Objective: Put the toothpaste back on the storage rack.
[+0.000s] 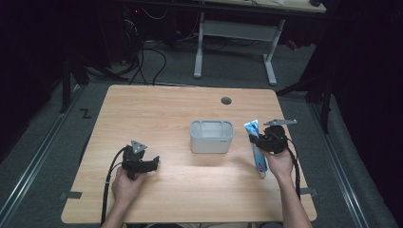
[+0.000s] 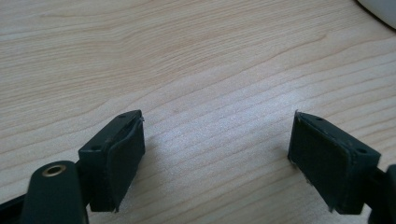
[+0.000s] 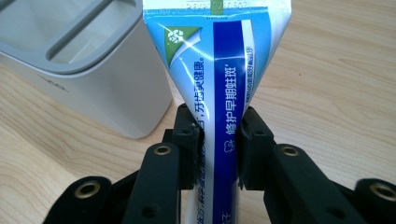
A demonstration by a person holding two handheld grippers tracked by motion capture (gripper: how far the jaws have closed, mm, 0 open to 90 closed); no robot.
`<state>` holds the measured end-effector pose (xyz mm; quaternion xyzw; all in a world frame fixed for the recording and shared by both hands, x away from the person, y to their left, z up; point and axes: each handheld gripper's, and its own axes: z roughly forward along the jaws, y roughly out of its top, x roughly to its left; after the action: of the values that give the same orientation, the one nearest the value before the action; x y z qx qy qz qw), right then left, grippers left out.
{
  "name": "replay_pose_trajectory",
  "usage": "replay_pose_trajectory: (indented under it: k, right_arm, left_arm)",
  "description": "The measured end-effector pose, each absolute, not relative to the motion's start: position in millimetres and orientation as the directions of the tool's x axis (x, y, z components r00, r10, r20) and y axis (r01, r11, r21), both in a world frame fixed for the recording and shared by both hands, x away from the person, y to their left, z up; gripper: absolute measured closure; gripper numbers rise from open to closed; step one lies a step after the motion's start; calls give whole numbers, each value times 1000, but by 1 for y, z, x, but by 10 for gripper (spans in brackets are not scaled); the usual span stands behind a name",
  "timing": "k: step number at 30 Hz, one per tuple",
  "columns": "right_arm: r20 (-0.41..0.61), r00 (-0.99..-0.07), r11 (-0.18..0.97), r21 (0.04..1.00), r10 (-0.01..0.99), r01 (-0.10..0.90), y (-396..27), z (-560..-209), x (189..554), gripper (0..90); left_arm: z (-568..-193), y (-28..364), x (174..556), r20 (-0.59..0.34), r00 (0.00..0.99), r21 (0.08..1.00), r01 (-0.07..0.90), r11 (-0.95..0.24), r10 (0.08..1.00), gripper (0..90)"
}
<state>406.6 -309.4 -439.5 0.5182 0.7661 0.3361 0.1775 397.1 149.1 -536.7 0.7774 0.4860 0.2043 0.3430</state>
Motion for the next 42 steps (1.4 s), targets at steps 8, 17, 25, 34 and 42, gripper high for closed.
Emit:
replay_pose_trajectory:
  k: [8,17,25,34,42]
  right_arm:
    - [118,-414,199,739,903,644,-312,-432,403,736]
    - [134,-434,178,777,891,604,-313,-416,396,735]
    - [131,-479,185,810,868,556,-306,-399,390,733]
    - [155,-518,167,836,841,522,-300,-384,388,732]
    - [166,-560,161,858,812,488,-290,-371,384,733]
  left_arm:
    - [-537,149,397,-16,444,732,616,-292,896,189]
    - [-537,149,397,-15,444,732,615,-293,896,189]
    - [-537,149,397,-15,444,732,615,-293,896,189]
    - [-537,149,397,-16,444,732,616,-292,896,189]
    - [-537,149,397,-16,444,732,616,-292,896,189]
